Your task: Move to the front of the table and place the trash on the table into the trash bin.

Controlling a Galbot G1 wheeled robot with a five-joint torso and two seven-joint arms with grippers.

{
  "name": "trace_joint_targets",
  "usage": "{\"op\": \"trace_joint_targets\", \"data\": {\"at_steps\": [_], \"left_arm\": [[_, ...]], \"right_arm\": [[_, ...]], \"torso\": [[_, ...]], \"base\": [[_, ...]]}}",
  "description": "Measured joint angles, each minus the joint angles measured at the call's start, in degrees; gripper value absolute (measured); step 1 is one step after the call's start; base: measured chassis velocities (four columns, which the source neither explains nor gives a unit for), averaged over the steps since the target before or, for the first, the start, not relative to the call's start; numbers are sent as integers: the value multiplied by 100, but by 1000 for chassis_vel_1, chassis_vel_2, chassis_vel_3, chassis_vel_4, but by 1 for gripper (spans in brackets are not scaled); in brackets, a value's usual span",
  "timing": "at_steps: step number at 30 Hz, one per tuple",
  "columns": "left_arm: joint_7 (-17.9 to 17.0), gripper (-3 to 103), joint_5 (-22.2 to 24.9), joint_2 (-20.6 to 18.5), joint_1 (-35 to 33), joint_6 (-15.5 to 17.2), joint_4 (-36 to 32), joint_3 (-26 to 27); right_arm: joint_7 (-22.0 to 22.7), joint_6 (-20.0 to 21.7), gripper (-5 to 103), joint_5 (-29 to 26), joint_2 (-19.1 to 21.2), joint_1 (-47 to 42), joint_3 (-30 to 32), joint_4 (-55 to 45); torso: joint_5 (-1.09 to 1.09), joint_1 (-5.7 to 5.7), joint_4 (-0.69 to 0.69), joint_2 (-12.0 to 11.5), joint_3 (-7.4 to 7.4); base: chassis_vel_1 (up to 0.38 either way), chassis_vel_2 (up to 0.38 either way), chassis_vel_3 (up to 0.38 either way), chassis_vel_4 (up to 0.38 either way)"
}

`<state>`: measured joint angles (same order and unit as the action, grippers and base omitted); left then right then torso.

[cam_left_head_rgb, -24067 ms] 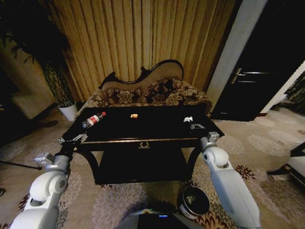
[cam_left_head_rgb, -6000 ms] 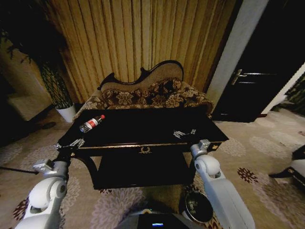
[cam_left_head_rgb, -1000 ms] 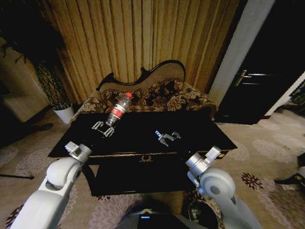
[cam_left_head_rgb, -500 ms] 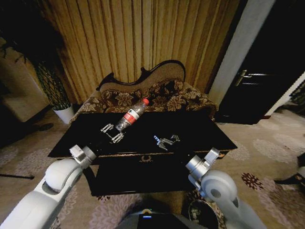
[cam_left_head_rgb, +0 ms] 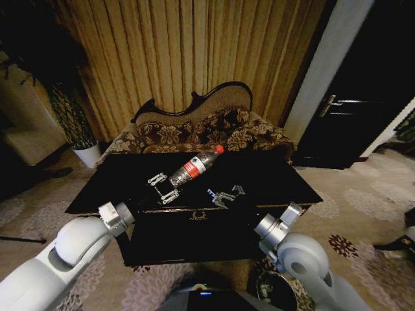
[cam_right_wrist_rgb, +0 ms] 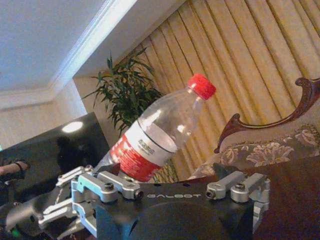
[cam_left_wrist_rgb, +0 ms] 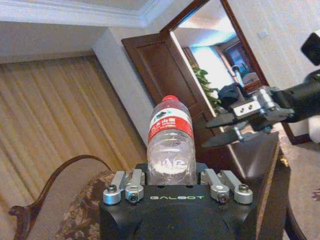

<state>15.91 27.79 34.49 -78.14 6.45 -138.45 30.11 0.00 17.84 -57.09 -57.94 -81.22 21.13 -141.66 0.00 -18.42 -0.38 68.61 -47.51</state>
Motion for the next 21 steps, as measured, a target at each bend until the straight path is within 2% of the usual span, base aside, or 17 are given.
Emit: {"op": "trace_joint_targets", "data": {"at_steps": [7, 12, 16, 20, 21], "left_arm": [[-1, 43, -76, -20, -77, 7, -81, -86], [-2, 43, -343, -128, -95, -10, -180, -249], [0, 43, -506, -136, -94, -69, -193, -255], [225, 43, -1310, -121, -95, -613, -181, -93], [225, 43, -1310, -121, -95, -613, -181, -93]], "right_arm": [[0, 28, 100, -179, -9, -8, 4, -101], [0, 241, 100, -668, 10, -3, 23, -166], [0, 333, 100, -787, 20, -3, 26, -167], [0, 438, 100, -997, 3, -42, -20, -168], [0, 438, 100, -997, 3, -42, -20, -168]], "torso": [[0, 0, 0, 0, 0], [0, 0, 0, 0, 0], [0, 0, 0, 0, 0], [0, 0, 0, 0, 0], [0, 0, 0, 0, 0]], "base": [[0, 0, 0, 0], [0, 0, 0, 0], [0, 0, 0, 0], [0, 0, 0, 0], [0, 0, 0, 0]]}}
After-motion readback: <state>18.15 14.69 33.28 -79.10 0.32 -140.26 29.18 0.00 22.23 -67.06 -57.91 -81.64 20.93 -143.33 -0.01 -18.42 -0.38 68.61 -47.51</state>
